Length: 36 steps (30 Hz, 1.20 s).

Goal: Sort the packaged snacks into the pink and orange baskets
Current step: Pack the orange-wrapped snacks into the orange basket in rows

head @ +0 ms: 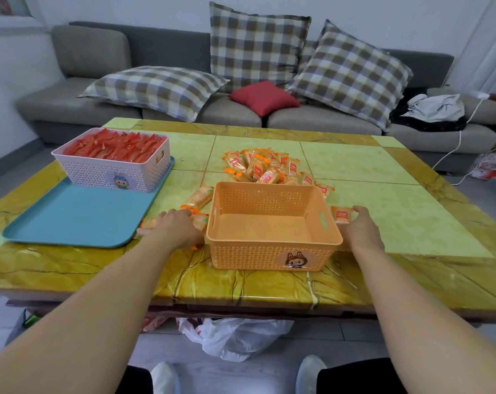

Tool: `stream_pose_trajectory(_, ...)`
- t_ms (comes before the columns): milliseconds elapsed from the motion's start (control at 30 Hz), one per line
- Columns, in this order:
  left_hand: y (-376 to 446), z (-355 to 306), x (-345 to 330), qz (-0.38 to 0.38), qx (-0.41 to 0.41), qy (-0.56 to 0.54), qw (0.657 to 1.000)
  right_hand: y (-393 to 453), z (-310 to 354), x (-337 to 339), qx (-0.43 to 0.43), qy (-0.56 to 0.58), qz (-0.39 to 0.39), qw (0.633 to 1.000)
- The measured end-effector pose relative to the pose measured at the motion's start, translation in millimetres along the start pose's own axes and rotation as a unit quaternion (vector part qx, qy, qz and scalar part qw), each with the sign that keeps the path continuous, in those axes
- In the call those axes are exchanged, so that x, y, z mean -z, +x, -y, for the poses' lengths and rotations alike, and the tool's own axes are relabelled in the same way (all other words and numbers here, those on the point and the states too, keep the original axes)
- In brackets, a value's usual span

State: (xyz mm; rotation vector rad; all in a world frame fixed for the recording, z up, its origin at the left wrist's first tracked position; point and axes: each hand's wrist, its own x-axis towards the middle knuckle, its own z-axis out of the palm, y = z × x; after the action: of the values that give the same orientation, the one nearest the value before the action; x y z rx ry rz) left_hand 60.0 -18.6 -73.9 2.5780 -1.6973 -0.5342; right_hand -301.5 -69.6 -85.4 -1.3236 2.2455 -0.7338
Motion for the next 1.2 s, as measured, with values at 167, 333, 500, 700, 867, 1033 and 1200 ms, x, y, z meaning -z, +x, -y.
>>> stream_pose_trajectory(167,-4,1,1,-0.024,0.005,0.017,1.000,-1,-2,-2,-0.037,0.042,-0.025,0.998)
stream_pose_trajectory(333,-4,8,7,-0.065,0.036,-0.061,0.995,-12,15,11,0.018,0.186,-0.141,0.972)
stream_pose_trajectory(500,-3,12,14,-0.109,0.045,-0.170,0.978,-43,62,36,0.182,0.270,-0.103,0.940)
stream_pose_trajectory(700,-5,12,23,-0.231,0.017,-0.214,0.949,-76,87,28,0.370,0.009,0.182,0.911)
stream_pose_trajectory(867,-16,-5,34,-0.292,-0.098,-0.255,0.916,-82,90,6,0.351,-0.136,0.285,0.881)
stream_pose_trajectory(1033,-42,-34,43,-0.276,-0.294,-0.232,0.885,-77,92,6,0.331,-0.122,0.220,0.910)
stream_pose_trajectory(1200,-53,-54,38,-0.180,-0.364,-0.168,0.898,-73,86,14,0.291,-0.068,-0.045,0.953)
